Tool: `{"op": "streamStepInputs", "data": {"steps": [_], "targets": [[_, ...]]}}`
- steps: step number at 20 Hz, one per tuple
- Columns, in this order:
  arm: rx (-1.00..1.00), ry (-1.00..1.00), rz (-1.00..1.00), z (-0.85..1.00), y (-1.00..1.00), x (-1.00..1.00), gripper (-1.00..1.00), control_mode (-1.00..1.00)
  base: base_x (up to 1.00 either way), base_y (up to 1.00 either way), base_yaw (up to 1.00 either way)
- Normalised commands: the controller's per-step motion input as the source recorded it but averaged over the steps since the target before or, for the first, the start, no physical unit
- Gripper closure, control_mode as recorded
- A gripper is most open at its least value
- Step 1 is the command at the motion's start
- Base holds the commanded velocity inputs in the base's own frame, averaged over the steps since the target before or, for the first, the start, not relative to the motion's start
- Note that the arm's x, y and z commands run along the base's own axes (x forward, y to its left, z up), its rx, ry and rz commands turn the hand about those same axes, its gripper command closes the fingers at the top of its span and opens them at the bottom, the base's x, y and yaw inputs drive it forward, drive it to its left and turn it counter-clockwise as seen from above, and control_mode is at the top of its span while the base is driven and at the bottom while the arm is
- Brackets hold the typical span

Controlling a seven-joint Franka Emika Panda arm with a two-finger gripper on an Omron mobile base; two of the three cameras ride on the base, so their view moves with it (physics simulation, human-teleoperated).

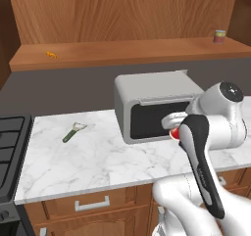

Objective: Pick the cans from the counter and place them in their designated side in the cabinet.

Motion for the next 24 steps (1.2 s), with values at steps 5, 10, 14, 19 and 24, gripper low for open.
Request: {"op": "streamStepInputs", "data": {"steps": [5,10,14,19,24], "targets": [[0.00,-0.06,0.00,0.25,-0.18,-0.11,1.00,-1.00,0.00,0.00,0.00],[0.00,-0.01,0.00,0.25,-0.22,-0.11,1.00,-1.00,0.00,0.00,0.00],[-0.01,0.01,0.00,0.25,-0.23,-0.01,1.00,-1.00,0.00,0.00,0.00],[-0.04,-0.01,0.00,0.28,-0.22,-0.04,1.00,-1.00,0.00,0.00,0.00],[-0.06,-0.05,0.00,0.26,-0.17,-0.02,1.00,-1.00,0.00,0.00,0.00]]}}
